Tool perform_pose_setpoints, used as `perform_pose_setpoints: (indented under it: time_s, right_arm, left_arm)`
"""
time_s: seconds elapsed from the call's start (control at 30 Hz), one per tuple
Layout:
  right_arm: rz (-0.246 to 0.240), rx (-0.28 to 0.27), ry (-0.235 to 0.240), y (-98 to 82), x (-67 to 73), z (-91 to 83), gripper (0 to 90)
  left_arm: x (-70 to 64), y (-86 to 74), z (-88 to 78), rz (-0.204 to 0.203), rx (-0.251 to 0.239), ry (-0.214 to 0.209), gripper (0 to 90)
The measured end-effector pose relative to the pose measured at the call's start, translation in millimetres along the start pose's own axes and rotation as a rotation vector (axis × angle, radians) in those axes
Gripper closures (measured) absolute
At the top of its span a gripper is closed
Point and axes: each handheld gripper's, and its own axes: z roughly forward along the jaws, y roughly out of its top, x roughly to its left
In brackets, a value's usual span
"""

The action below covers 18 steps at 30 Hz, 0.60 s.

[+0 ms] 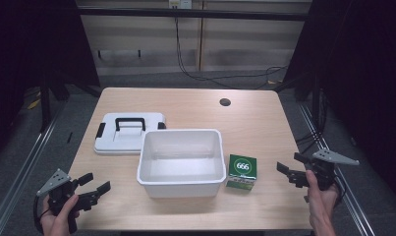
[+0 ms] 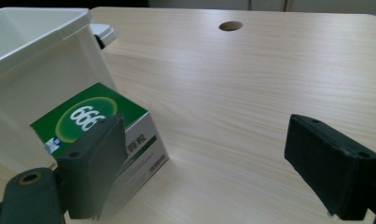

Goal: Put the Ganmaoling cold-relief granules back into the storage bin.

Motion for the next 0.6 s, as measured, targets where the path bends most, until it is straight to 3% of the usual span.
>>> perform_pose_setpoints:
  time_s: [0.27, 0.43, 0.53, 0.57, 0.6]
  right_arm:
    - [-0.075, 0.027, -0.036, 0.8, 6.3, 6.1, 13.0]
    - [-0.078, 0.037, 0.002, 1.6, 6.8, 7.8, 13.0]
    - [-0.083, 0.089, 0.028, 1.9, 6.8, 10.4, 13.1]
    - [-0.089, 0.129, 0.066, 4.5, 6.3, 11.6, 13.2]
    - [-0.089, 0.129, 0.066, 4.5, 6.3, 11.6, 13.2]
  left_arm:
    - [0.8, 0.3, 1.8, -0.003, 0.003, 0.003, 16.1]
    - [0.6, 1.1, 3.2, -0.002, 0.008, 0.000, 16.1]
    - [-1.7, 1.4, 2.5, 0.015, 0.012, -0.018, 16.1]
    - [-1.7, 1.1, 2.2, 0.013, 0.014, -0.016, 16.1]
    - [-1.7, 1.1, 2.2, 0.013, 0.014, -0.016, 16.1]
